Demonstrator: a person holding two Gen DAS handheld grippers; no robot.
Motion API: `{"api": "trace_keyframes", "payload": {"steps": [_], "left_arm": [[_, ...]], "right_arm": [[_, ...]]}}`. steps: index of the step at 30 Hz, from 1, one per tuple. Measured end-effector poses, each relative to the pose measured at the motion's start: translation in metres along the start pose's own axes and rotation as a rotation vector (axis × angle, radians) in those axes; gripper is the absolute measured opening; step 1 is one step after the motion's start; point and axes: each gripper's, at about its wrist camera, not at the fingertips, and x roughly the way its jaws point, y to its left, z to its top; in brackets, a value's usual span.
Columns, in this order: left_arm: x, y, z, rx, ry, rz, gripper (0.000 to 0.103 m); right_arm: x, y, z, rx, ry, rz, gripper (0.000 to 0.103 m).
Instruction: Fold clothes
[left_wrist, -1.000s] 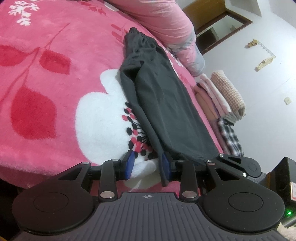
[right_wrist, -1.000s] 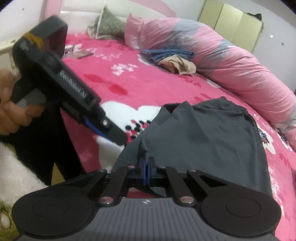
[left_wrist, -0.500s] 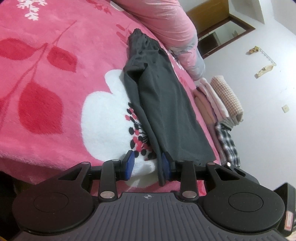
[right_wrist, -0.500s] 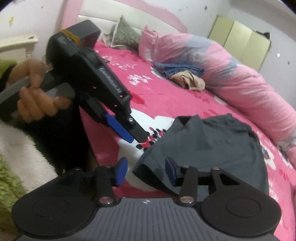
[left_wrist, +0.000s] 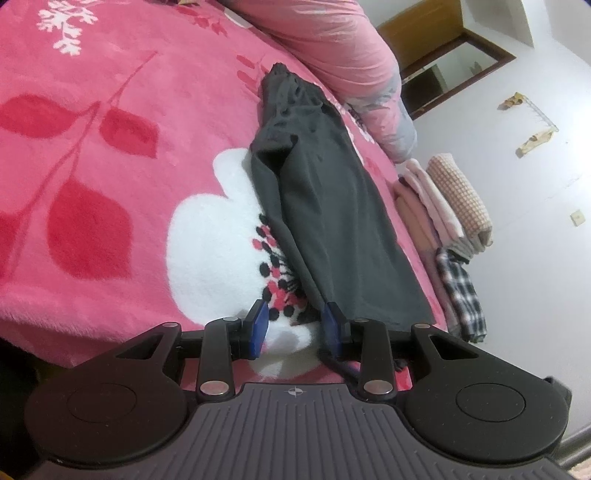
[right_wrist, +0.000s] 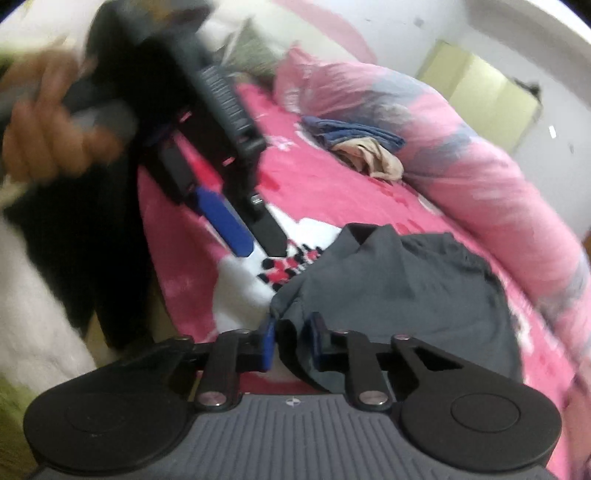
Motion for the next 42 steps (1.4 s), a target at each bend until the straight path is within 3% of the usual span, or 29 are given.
{"api": "trace_keyframes", "payload": {"steps": [2,8,14,18,26,28,30,32,38,42], "left_arm": [[0.005,0.002,0.006,-0.012,0.008,-0.003,0.033],[0.021,-0.005,0.035,0.003,-0.001,0.015,0.037],[0.038,0.004,0.079,-0.066,-0.064,0.064,0.042],[0.051,0.018,0.108,-0.144,-0.076,0.026,0.055],[0.091,0.026,0.136,-0.237,0.027,0.000,0.056],[0.098,0.023,0.136,-0.235,0.047,-0.003,0.051],[0.100,0.015,0.137,-0.221,0.042,0.005,0.025],[0.102,0.006,0.138,-0.207,0.036,0.014,0.014],[0.116,-0.031,0.142,-0.103,0.037,0.021,0.015],[0.141,-0.045,0.141,-0.074,0.067,0.010,0.023]], "right_arm": [[-0.002,-0.010,-0.001,0.087,-0.007,0.015,0.007],[-0.008,-0.048,-0.009,0.438,-0.044,0.043,0.005],[-0.022,-0.075,-0.029,0.709,-0.145,0.119,0.004],[-0.027,-0.079,-0.036,0.732,-0.163,0.135,0.004],[-0.030,-0.085,-0.039,0.730,-0.203,0.152,0.004],[-0.030,-0.087,-0.041,0.734,-0.214,0.154,0.004],[-0.029,-0.089,-0.044,0.751,-0.210,0.161,0.004],[-0.027,-0.089,-0.047,0.770,-0.204,0.163,0.004],[-0.023,-0.090,-0.058,0.825,-0.183,0.161,0.004],[-0.022,-0.095,-0.069,0.899,-0.173,0.157,0.005]]}}
